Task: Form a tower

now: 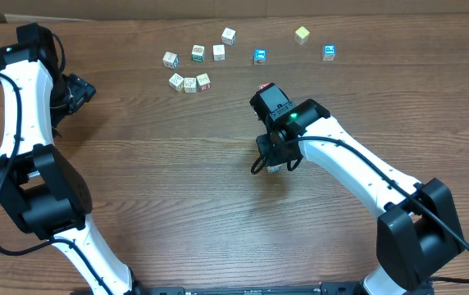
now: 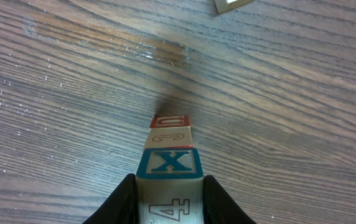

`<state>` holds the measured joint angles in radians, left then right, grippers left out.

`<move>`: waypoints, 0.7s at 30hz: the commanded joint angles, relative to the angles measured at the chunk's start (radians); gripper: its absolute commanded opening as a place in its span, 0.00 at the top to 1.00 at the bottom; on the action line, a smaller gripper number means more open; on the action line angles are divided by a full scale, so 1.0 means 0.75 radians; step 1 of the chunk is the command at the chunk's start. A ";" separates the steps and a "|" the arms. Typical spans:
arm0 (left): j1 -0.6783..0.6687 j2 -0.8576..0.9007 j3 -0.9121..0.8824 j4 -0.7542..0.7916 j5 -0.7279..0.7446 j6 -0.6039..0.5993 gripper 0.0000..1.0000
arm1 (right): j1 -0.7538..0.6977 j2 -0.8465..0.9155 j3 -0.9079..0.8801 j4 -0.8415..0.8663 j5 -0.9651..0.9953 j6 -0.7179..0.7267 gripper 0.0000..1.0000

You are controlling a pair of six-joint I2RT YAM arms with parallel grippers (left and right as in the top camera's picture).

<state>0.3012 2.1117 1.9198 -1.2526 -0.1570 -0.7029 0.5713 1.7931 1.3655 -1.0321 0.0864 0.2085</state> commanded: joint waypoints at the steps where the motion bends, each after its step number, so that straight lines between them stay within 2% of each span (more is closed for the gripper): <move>1: -0.008 0.004 0.018 0.002 -0.004 0.011 0.00 | 0.007 0.001 0.030 0.009 0.013 -0.007 0.73; 9: -0.009 0.004 0.018 0.002 -0.004 0.011 0.00 | 0.007 0.001 0.030 0.008 0.013 -0.007 0.71; 16: -0.009 0.004 0.018 0.002 -0.004 0.011 0.00 | 0.007 0.001 0.030 0.008 0.013 -0.012 0.63; 17: -0.008 0.004 0.018 0.002 -0.004 0.011 0.01 | 0.007 0.001 0.030 0.008 0.013 -0.012 0.60; 18: -0.008 0.004 0.018 0.002 -0.004 0.011 0.00 | 0.007 0.001 0.030 0.008 0.013 -0.012 0.42; 19: -0.009 0.004 0.018 0.002 -0.004 0.011 0.00 | 0.007 0.001 0.030 0.008 0.013 -0.012 0.31; 21: -0.009 0.004 0.018 0.002 -0.004 0.011 0.01 | 0.007 0.001 0.030 0.008 0.013 -0.012 0.21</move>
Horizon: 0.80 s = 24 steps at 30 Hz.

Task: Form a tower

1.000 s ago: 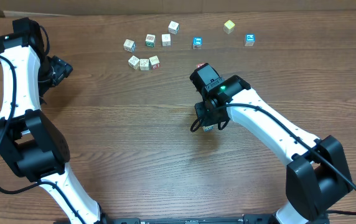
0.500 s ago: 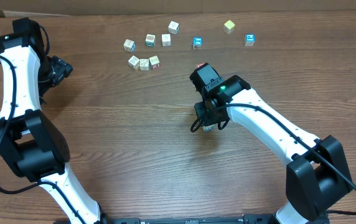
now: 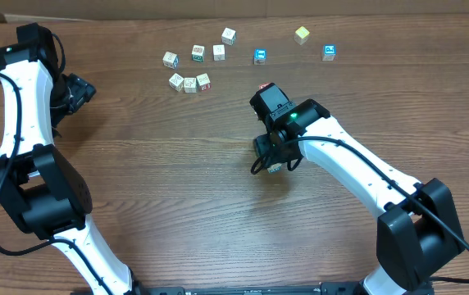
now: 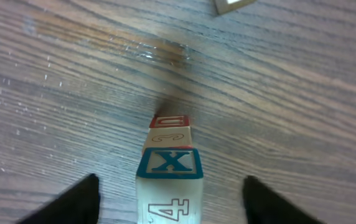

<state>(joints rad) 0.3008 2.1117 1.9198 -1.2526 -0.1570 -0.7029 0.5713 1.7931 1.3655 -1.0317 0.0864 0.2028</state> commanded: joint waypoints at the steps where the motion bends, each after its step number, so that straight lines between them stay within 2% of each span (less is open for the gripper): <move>1: -0.008 0.004 0.018 0.002 -0.004 0.011 0.00 | 0.007 0.001 0.030 0.007 0.013 -0.005 0.18; 3: -0.008 0.004 0.018 0.002 -0.004 0.011 0.00 | 0.007 0.001 0.029 0.001 0.007 -0.008 0.14; 6: -0.008 0.004 0.018 0.002 -0.004 0.011 0.00 | 0.007 0.001 0.018 -0.007 -0.054 -0.082 0.14; 13: -0.008 0.004 0.018 0.002 -0.004 0.011 0.01 | 0.007 0.001 -0.074 0.080 -0.058 -0.085 0.12; 24: -0.008 0.004 0.018 0.002 -0.004 0.011 0.00 | 0.007 0.001 -0.195 0.244 -0.050 -0.178 0.16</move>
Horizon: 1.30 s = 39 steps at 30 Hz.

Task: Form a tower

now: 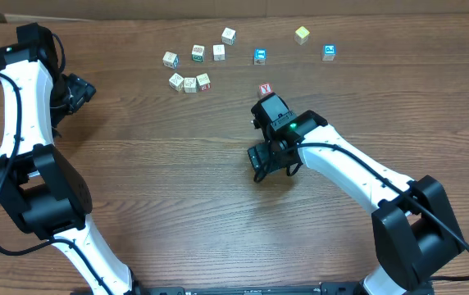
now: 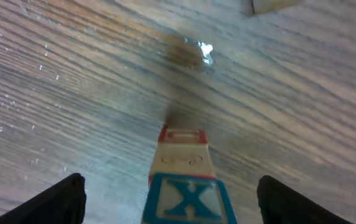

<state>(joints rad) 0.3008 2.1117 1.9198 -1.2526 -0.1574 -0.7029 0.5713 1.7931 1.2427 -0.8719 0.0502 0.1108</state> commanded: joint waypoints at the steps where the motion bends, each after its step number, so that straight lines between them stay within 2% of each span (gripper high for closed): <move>1: -0.008 0.004 0.018 0.002 -0.003 0.011 0.00 | 0.007 0.001 -0.057 0.064 0.011 -0.055 0.17; 6: -0.008 0.004 0.018 0.002 -0.003 0.011 0.01 | 0.007 0.001 -0.125 0.150 0.011 -0.055 0.20; 12: -0.008 0.004 0.018 0.002 -0.003 0.011 0.00 | 0.007 0.001 -0.190 0.250 0.012 -0.055 0.31; 17: -0.008 0.004 0.018 0.002 -0.003 0.011 0.00 | 0.007 0.001 -0.193 0.279 0.027 -0.054 0.46; 21: -0.008 0.004 0.018 0.002 -0.003 0.011 0.01 | 0.007 0.001 -0.193 0.280 0.027 -0.054 0.62; 39: -0.008 0.004 0.018 0.002 -0.003 0.011 0.00 | 0.007 0.001 -0.217 0.292 0.042 -0.045 0.65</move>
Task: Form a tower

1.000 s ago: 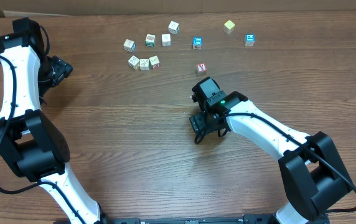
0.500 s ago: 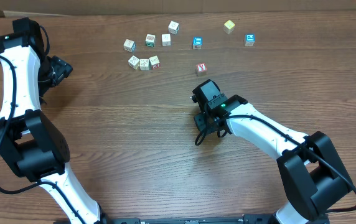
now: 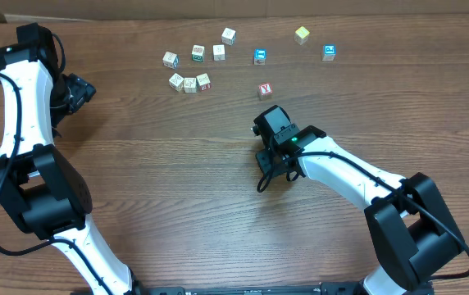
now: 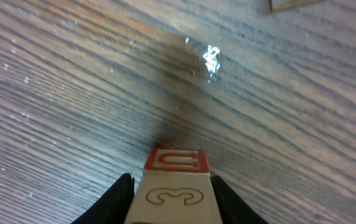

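Note:
In the right wrist view a stack of wooblocks stands on the table. A red-framed U block [image 4: 173,160] is farthest from the camera and a block marked 3 [image 4: 173,196] is nearer, with a sliver of blue at the frame's bottom edge. My right gripper [image 4: 172,186] has its dark fingers [image 4: 123,198] pressed against both sides of the 3 block. From overhead the right gripper [image 3: 275,162] covers the stack. My left gripper [image 3: 77,88] hangs at the far left, away from every block; its jaws do not show clearly.
Loose blocks lie along the back of the table: a red Y block [image 3: 266,90], two blue ones [image 3: 259,56] [image 3: 329,52], a yellow-green one [image 3: 302,34] and a cluster of pale blocks [image 3: 190,82]. A block corner [image 4: 296,4] shows in the right wrist view's top right.
The right gripper's fingers were spread wide beside the stack, with the blue X block in view. Now they are closed against the 3 block, lower on the stack. The left arm has not moved.
The right gripper was first shut on the blue X block, which sat on the 3 and U blocks. It then stood open with the X block left on the stack. It sat lower, still open, and is now closed around the 3 block.

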`<state>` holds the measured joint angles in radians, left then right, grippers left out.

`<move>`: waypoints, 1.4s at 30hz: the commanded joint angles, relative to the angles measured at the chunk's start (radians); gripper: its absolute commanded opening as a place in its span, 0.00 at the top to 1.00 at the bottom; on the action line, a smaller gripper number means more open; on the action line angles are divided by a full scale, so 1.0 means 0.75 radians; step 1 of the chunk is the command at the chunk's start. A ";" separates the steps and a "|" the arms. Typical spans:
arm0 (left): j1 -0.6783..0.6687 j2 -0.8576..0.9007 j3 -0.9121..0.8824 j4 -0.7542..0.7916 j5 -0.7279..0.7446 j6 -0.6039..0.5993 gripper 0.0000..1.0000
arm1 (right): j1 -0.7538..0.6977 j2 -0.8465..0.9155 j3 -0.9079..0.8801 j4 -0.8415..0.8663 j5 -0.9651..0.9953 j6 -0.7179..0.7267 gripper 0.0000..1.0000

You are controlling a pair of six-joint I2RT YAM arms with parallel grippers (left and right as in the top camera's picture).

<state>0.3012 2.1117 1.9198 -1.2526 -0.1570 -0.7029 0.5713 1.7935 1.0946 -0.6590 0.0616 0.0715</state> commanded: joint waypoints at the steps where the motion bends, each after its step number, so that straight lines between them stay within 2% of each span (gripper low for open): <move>1: -0.009 0.004 0.018 0.002 -0.004 0.011 0.01 | 0.007 0.001 -0.020 0.010 0.026 0.008 0.69; 3: -0.009 0.004 0.018 0.002 -0.004 0.011 0.00 | 0.007 0.001 -0.020 0.010 0.026 0.008 0.72; 9: -0.008 0.004 0.018 0.002 -0.004 0.011 0.01 | 0.007 0.001 -0.020 0.011 0.026 0.020 0.75; 19: -0.009 0.004 0.018 0.002 -0.004 0.011 0.01 | 0.007 0.001 -0.020 0.056 0.025 0.256 0.77; 32: -0.008 0.004 0.018 0.002 -0.004 0.011 0.00 | 0.007 0.001 -0.020 0.031 0.020 0.236 0.75; 36: -0.009 0.004 0.018 0.002 -0.004 0.011 0.00 | 0.007 0.001 -0.020 0.024 0.020 0.176 0.67; 42: -0.009 0.004 0.018 0.002 -0.004 0.011 0.00 | 0.008 0.001 -0.020 0.025 0.020 0.134 0.69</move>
<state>0.3008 2.1117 1.9198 -1.2526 -0.1570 -0.7029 0.5713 1.7935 1.0889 -0.6437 0.0700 0.2089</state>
